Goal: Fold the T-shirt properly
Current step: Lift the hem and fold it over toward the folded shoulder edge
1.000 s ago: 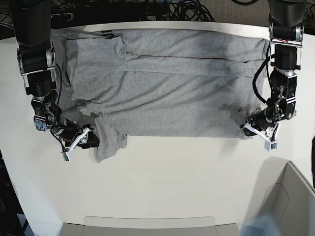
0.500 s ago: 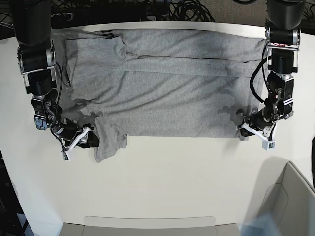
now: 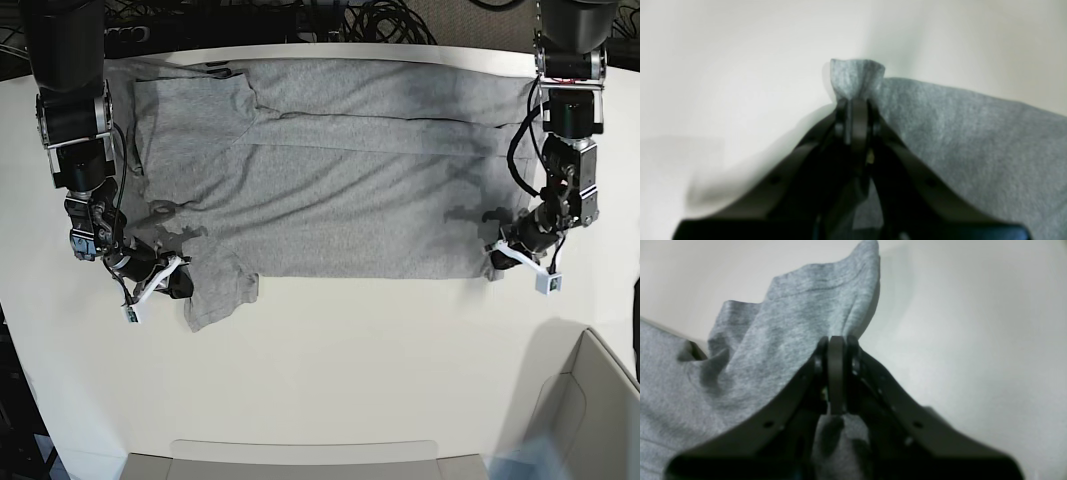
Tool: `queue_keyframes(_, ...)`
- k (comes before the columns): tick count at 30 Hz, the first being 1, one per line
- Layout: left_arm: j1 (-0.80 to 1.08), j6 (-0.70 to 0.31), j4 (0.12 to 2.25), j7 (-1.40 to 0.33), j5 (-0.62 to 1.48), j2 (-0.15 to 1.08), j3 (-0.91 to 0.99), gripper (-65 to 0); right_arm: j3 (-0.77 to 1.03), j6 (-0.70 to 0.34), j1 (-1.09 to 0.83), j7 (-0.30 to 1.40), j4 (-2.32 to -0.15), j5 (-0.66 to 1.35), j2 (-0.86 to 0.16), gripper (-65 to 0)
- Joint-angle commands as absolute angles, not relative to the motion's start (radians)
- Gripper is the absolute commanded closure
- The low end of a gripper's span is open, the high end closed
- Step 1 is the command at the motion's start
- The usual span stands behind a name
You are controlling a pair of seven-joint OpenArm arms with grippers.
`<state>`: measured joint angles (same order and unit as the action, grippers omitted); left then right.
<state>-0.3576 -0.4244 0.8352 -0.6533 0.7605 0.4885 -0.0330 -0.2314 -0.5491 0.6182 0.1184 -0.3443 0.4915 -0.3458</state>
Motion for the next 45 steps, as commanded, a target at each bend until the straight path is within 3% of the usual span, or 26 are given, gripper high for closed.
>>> queue_keyframes(1, -0.377, -0.423, 0.848, -0.644, 0.751, 0.507, 0.001, 0.0, -0.229, -0.544, 0.645, 0.134, -0.349, 0.473, -0.36, 0.0)
queue_keyframes(15, -0.309, -0.42, 0.987, -0.647, 0.75, 0.507, 0.084, 0.0, -0.228, -0.541, 0.657, 0.14, -0.444, 0.479, -0.378, 0.0)
queue_keyframes(23, -0.277, -0.42, 1.079, -0.648, 0.75, 0.51, 0.084, 0.0, -0.228, -0.478, 0.628, 0.147, -0.519, 0.481, -0.414, 0.0)
queue_keyframes(28, -0.242, -0.418, 1.125, -0.65, 0.75, 0.51, 0.084, 0.0, -0.217, -0.467, 0.585, 0.217, -0.625, 0.481, -0.426, 0.0)
queue_keyframes(35, -0.208, -0.418, 1.184, -0.65, 0.75, 0.513, 0.085, 0.0, -0.024, -0.467, 0.486, 0.36, -0.846, 0.473, -0.433, 0.0)
queue_keyframes(45, -0.108, -0.418, 1.317, -0.697, 0.75, 0.509, 0.166, 0.0, -0.013, -0.467, 0.364, 0.476, -1.044, 0.473, -0.438, 0.0)
